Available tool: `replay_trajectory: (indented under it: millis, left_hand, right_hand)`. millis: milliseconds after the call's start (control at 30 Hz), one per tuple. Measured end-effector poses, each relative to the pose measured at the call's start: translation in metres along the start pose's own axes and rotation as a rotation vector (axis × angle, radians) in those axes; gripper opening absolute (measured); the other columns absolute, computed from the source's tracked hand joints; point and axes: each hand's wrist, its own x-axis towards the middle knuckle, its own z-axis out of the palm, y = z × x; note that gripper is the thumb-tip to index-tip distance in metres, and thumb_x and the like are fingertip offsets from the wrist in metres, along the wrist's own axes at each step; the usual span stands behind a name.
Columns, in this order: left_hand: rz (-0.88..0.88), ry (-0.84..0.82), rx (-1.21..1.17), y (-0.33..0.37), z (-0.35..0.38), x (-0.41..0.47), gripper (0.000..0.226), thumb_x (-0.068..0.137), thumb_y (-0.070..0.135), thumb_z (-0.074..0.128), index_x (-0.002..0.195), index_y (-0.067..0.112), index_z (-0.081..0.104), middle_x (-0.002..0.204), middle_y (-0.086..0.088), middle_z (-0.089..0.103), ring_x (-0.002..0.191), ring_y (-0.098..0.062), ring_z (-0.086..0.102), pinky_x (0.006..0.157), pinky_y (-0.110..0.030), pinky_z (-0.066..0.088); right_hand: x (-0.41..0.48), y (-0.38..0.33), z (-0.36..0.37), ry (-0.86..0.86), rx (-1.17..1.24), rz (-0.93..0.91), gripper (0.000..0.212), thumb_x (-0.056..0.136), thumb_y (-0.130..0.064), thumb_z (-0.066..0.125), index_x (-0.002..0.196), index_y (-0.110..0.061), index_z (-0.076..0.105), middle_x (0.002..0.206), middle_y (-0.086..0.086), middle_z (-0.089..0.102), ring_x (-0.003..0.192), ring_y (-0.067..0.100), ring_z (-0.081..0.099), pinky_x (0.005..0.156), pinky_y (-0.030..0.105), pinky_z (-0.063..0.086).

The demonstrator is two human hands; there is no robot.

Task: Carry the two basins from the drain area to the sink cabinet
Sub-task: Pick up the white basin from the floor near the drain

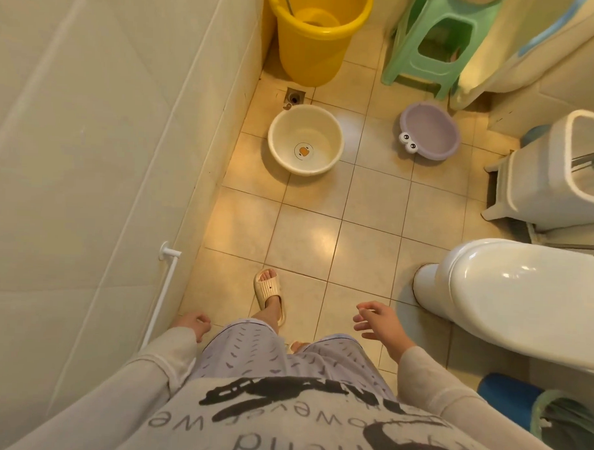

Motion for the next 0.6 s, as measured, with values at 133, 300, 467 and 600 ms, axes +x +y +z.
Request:
replay_trajectory:
  millis: [133,300,467,600]
  left_hand:
    - [0.082,0.024,-0.053,0.070,-0.042,0.013,0.023,0.087,0.011,0.051,0.107,0.008,0.062,0.091,-0.010,0.059,0.080,-0.023,0.055,0.060,-0.023,0.039]
    - [0.168,-0.005,-0.108,0.137,-0.079,0.018,0.009,0.087,0.009,0.052,0.093,0.013,0.057,0.094,-0.008,0.059,0.079,-0.025,0.056,0.054,-0.023,0.036]
    - [0.186,-0.022,-0.229,0.186,-0.104,0.028,0.011,0.086,0.006,0.051,0.093,0.013,0.058,0.095,-0.009,0.061,0.063,-0.014,0.055,0.054,-0.024,0.038]
    - [0.160,0.009,-0.261,0.208,-0.117,0.044,0.013,0.089,0.008,0.046,0.094,0.013,0.057,0.094,-0.008,0.061,0.062,-0.013,0.054,0.055,-0.023,0.038]
  right_hand:
    - [0.017,-0.022,-0.010,0.032,-0.026,0.070,0.026,0.095,-0.014,0.044,0.114,-0.001,0.057,0.090,0.013,0.062,0.078,0.025,0.059,0.063,0.029,0.046]
    - [0.028,-0.039,-0.026,0.079,-0.002,0.157,0.024,0.095,-0.014,0.045,0.113,-0.002,0.058,0.091,0.014,0.062,0.076,0.025,0.058,0.064,0.030,0.044]
    - [0.049,-0.064,-0.040,0.106,0.046,0.188,0.023,0.096,-0.015,0.046,0.112,-0.004,0.057,0.087,0.010,0.063,0.076,0.024,0.060,0.067,0.032,0.046]
    - [0.077,-0.103,-0.049,0.079,0.070,0.192,0.023,0.096,-0.016,0.046,0.112,-0.004,0.057,0.085,0.008,0.062,0.078,0.025,0.061,0.065,0.032,0.047]
